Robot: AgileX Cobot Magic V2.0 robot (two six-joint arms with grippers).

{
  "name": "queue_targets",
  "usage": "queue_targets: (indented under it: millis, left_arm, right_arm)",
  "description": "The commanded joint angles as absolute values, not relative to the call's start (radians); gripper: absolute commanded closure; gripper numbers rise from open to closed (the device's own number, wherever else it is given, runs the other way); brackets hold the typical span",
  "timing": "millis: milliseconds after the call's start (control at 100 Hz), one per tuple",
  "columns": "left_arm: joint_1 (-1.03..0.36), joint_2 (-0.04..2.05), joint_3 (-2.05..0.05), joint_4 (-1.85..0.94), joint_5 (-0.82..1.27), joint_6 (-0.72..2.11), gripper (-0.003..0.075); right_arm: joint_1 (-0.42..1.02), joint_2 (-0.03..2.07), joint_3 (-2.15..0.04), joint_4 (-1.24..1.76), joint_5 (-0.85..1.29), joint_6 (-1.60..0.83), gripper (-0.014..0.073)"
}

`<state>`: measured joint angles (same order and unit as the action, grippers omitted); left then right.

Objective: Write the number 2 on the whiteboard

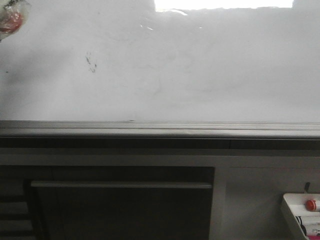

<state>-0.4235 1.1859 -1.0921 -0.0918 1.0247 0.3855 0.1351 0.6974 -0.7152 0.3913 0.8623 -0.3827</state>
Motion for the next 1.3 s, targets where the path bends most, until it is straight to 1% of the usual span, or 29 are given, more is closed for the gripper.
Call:
queue_targets:
  millis: [0, 270, 510, 620, 850, 1090, 1290]
  left_arm:
    - [-0.505, 1.16, -1.152, -0.1, 1.07, 0.443, 0.0738]
    - [-0.747, 1.186, -1.155, -0.097, 1.081, 0.494, 0.0738]
    - [-0.866, 1.238, -1.157, -0.091, 1.05, 0.517, 0.0738]
    - [-0.884, 1.246, -1.157, -0.088, 1.029, 0.52, 0.0738]
    - [-0.892, 1.249, -1.157, -0.07, 0.999, 0.586, 0.0738]
    - [-0.893, 1.249, -1.159, -0.067, 0.959, 0.631, 0.0738]
    - [-0.893, 1.249, -1.164, -0.009, 0.961, 0.633, 0.0738]
  right_arm:
    - [0.17, 0.783, -0.78, 0.493, 0.867, -0.494, 0.0261]
    - [0.278, 1.013, -0.917, 0.671, 0.985, -0.799, 0.0261]
    - [0.423, 1.147, -1.045, 0.69, 1.026, -1.037, 0.0261]
    - [0.49, 1.184, -1.078, 0.69, 1.007, -1.134, 0.0261]
    - [0.586, 1.235, -1.119, 0.69, 0.904, -1.187, 0.0261]
    - [0.65, 1.292, -1.15, 0.69, 0.865, -1.194, 0.0261]
    - [0.659, 1.298, -1.15, 0.69, 0.835, -1.194, 0.0263]
